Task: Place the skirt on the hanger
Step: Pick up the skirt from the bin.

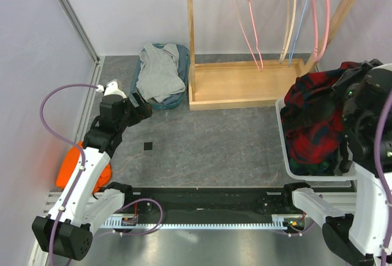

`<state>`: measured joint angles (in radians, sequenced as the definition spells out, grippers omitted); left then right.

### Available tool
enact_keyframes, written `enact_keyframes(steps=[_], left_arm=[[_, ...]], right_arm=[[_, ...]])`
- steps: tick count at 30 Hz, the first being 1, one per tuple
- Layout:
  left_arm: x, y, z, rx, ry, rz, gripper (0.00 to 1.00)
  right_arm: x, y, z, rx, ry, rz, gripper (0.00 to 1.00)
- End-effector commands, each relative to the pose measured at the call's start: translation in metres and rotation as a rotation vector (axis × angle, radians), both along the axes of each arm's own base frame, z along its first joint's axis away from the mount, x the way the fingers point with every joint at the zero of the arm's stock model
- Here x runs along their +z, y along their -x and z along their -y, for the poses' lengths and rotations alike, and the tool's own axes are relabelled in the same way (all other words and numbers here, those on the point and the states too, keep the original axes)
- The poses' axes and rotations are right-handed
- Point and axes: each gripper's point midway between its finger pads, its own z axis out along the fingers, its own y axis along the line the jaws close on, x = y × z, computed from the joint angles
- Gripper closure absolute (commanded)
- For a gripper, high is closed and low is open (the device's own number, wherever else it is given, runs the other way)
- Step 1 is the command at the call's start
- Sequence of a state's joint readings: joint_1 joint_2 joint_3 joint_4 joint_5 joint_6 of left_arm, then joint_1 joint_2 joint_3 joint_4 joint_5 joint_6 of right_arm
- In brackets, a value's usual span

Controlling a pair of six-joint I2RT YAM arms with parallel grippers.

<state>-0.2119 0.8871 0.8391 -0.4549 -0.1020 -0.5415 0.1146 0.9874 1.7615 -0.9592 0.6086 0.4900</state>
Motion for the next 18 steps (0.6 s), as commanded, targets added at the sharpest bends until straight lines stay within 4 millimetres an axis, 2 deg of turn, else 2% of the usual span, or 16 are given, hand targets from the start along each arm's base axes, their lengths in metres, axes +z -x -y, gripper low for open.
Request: enact_keyframes(steps=[1,3,7,10,14,18], left_arm=[[0.018,-0.004,0.001,0.004,0.018,0.056,0.06],[0.019,-0.004,0.001,0.003,0.016,0.058,0.06],[0.019,-0.004,0.000,0.009,0.015,0.062,0.06],[0.018,-0.004,0.000,0.010,0.017,0.057,0.06],[0.019,-0.004,0.000,0.010,0.017,0.060,0.06],[0.021,-0.001,-0.003,0.019,0.008,0.066,0.06]], right_arm=[[0.063,0.011,-0.017,0.134,0.039,0.176,1.00],[0.078,0.016,-0.025,0.189,0.053,0.213,1.00],[0.109,0.028,-0.053,0.371,0.102,0.296,1.00],[0.125,0.040,-0.066,0.450,0.122,0.337,1.00],[0.135,0.048,-0.086,0.573,0.135,0.362,1.00],[0.143,0.054,-0.091,0.599,0.130,0.369,1.00]])
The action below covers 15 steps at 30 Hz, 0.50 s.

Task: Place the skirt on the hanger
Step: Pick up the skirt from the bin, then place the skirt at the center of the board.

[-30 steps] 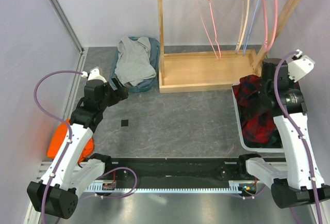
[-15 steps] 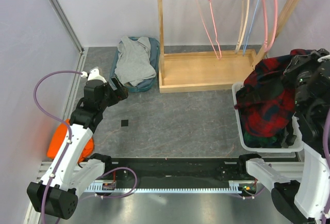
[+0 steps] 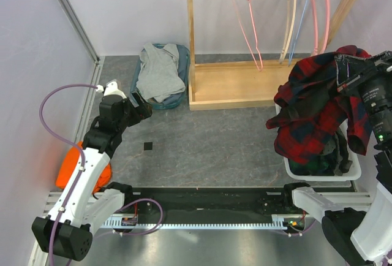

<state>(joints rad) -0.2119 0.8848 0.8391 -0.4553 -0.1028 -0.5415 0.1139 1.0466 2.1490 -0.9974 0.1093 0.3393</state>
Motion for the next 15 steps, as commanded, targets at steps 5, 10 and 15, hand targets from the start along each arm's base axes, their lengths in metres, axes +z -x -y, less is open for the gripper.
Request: enact_keyframes(steps=[5,10,15], left_arm=[[0.023,-0.001,-0.005,0.029,0.001,0.072,0.05],[0.023,0.000,-0.006,0.029,0.000,0.070,0.05],[0.025,0.000,-0.008,0.034,-0.010,0.073,0.05]], right_arm=[[0.057,0.029,-0.048,0.288,0.016,0.196,1.00],[0.055,0.026,-0.079,0.464,0.011,0.196,1.00],[0.006,-0.002,-0.100,0.581,0.001,0.035,1.00]])
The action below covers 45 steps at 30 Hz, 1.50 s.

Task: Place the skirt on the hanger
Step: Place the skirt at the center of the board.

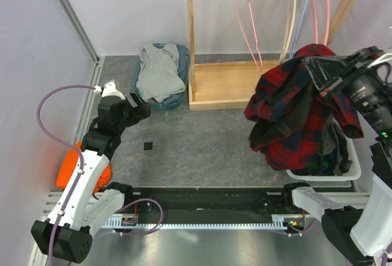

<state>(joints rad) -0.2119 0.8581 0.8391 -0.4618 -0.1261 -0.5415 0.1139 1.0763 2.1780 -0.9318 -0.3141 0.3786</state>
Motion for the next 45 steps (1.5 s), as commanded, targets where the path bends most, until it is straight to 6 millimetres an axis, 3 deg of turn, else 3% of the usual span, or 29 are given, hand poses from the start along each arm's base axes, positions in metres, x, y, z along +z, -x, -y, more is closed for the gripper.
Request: enact_keyframes(steps=[1,2,3,5,6,8,9,11,12,13,15,20,21,22,23,25,26,28,31,33,34,35,36,37,39,40,43,44,45], left_arm=[[0.018,-0.003,-0.003,0.015,-0.004,0.051,0.05],[0.019,-0.003,-0.003,0.015,-0.004,0.051,0.05],[0.019,-0.004,-0.003,0.015,-0.004,0.051,0.05],[0.018,-0.004,-0.002,0.014,-0.003,0.046,0.05],[0.018,-0.005,-0.002,0.014,-0.001,0.046,0.05],[0.017,-0.006,-0.002,0.014,-0.001,0.040,0.05],[0.017,-0.006,-0.001,0.012,0.000,0.040,0.05],[0.018,-0.007,-0.001,0.011,0.003,0.041,0.05],[0.016,-0.007,-0.001,0.012,0.000,0.034,0.05],[0.016,-0.007,-0.001,0.012,0.001,0.035,0.05],[0.018,-0.008,0.000,0.011,0.002,0.038,0.06],[0.022,-0.006,0.000,0.009,0.006,0.045,0.06],[0.022,-0.005,-0.001,0.011,0.004,0.045,0.06],[0.024,-0.003,-0.002,0.013,0.001,0.050,0.06],[0.025,-0.002,-0.003,0.016,-0.002,0.052,0.06],[0.028,-0.001,-0.005,0.020,-0.010,0.058,0.06],[0.029,0.001,-0.007,0.022,-0.017,0.060,0.06],[0.033,0.003,-0.009,0.029,-0.024,0.069,0.06],[0.037,0.006,-0.013,0.039,-0.042,0.078,0.05],[0.040,0.009,-0.017,0.050,-0.056,0.085,0.05],[0.040,0.009,-0.018,0.053,-0.060,0.089,0.05],[0.042,0.010,-0.019,0.054,-0.063,0.093,0.05],[0.042,0.010,-0.020,0.055,-0.067,0.094,0.05],[0.043,0.010,-0.020,0.055,-0.066,0.097,0.05],[0.044,0.010,-0.017,0.044,-0.062,0.096,0.05],[0.045,0.009,-0.015,0.036,-0.057,0.095,0.05],[0.045,0.004,-0.004,-0.023,-0.047,0.085,0.04],[0.044,0.003,0.000,-0.045,-0.044,0.080,0.04],[0.045,0.003,0.010,-0.102,-0.027,0.077,0.04]], right_arm=[[-0.024,-0.020,-0.031,0.179,0.002,-0.063,1.00],[-0.037,-0.025,-0.034,0.195,-0.004,-0.102,1.00],[-0.065,-0.035,-0.038,0.213,-0.002,-0.171,1.00],[-0.092,-0.035,-0.042,0.241,-0.008,-0.227,1.00],[-0.125,-0.048,-0.045,0.251,-0.015,-0.298,1.00],[-0.151,-0.047,-0.046,0.254,-0.020,-0.340,1.00],[-0.183,-0.055,-0.049,0.256,-0.031,-0.409,1.00],[-0.209,-0.056,-0.054,0.259,-0.036,-0.449,1.00],[-0.234,-0.061,-0.059,0.261,-0.032,-0.492,1.00],[-0.245,-0.056,-0.072,0.293,-0.015,-0.510,1.00],[-0.273,-0.066,-0.078,0.224,0.027,-0.557,1.00],[-0.299,-0.056,-0.145,0.298,0.148,-0.589,1.00],[-0.290,-0.060,-0.150,0.271,0.155,-0.557,1.00],[-0.287,-0.047,-0.170,0.321,0.183,-0.542,1.00],[-0.293,-0.047,-0.183,0.326,0.222,-0.544,1.00],[-0.276,-0.036,-0.207,0.352,0.247,-0.495,1.00],[-0.285,-0.036,-0.220,0.361,0.278,-0.510,1.00],[-0.286,-0.028,-0.243,0.401,0.289,-0.504,1.00],[-0.325,-0.021,-0.275,0.435,0.340,-0.570,0.96],[-0.365,-0.015,-0.292,0.453,0.389,-0.641,0.88],[-0.378,-0.001,-0.302,0.483,0.417,-0.657,0.77],[-0.399,0.004,-0.309,0.485,0.458,-0.686,0.70],[-0.410,0.009,-0.311,0.486,0.481,-0.699,0.64],[-0.419,0.020,-0.315,0.499,0.497,-0.715,0.51],[-0.434,0.025,-0.312,0.481,0.523,-0.737,0.41],[-0.436,0.028,-0.310,0.476,0.514,-0.747,0.33],[-0.428,0.032,-0.295,0.460,0.488,-0.734,0.21],[-0.414,0.033,-0.290,0.462,0.454,-0.713,0.19],[-0.416,0.035,-0.282,0.453,0.457,-0.717,0.18]])
